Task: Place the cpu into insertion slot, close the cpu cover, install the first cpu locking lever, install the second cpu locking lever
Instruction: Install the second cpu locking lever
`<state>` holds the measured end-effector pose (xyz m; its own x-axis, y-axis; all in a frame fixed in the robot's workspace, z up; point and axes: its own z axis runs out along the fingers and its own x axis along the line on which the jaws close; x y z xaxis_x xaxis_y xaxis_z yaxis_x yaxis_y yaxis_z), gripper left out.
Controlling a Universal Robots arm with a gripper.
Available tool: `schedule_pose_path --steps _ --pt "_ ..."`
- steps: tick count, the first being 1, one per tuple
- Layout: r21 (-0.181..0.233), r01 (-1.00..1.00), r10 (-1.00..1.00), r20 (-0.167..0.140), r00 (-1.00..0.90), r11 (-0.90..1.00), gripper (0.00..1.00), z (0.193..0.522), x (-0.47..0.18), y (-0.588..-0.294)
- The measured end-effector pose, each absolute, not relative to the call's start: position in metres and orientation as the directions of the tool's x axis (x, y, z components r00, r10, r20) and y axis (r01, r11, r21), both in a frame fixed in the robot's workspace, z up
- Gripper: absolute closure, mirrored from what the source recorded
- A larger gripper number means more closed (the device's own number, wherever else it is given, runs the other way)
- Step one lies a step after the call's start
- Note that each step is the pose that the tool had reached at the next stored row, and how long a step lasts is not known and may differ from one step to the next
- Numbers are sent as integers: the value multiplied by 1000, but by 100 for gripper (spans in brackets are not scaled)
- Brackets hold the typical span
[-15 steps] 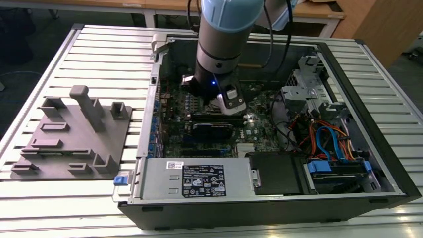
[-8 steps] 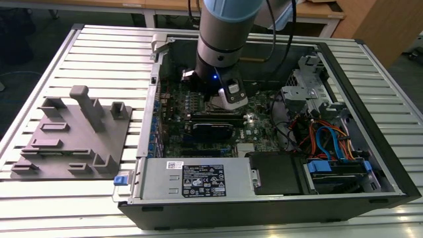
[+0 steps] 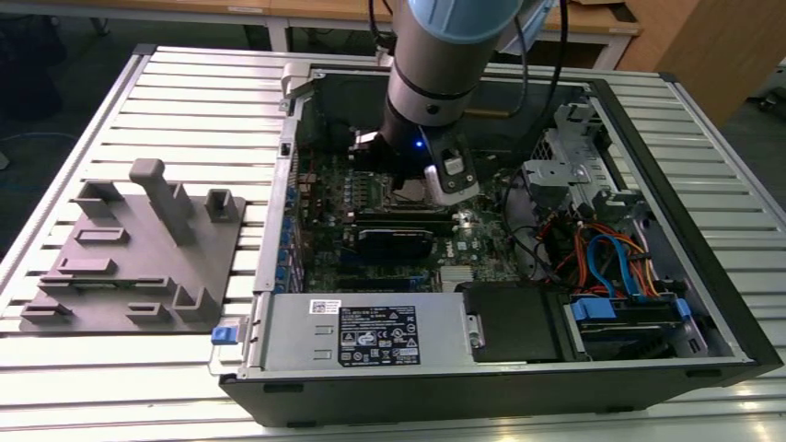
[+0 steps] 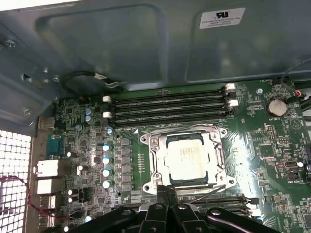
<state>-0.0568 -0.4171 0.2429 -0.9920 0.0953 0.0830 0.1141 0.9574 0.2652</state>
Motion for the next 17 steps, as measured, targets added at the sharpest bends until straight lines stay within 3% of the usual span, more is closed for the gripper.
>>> schedule_pose_path --steps 17 --pt "262 129 104 109 -989 956 90 229 -55 -428"
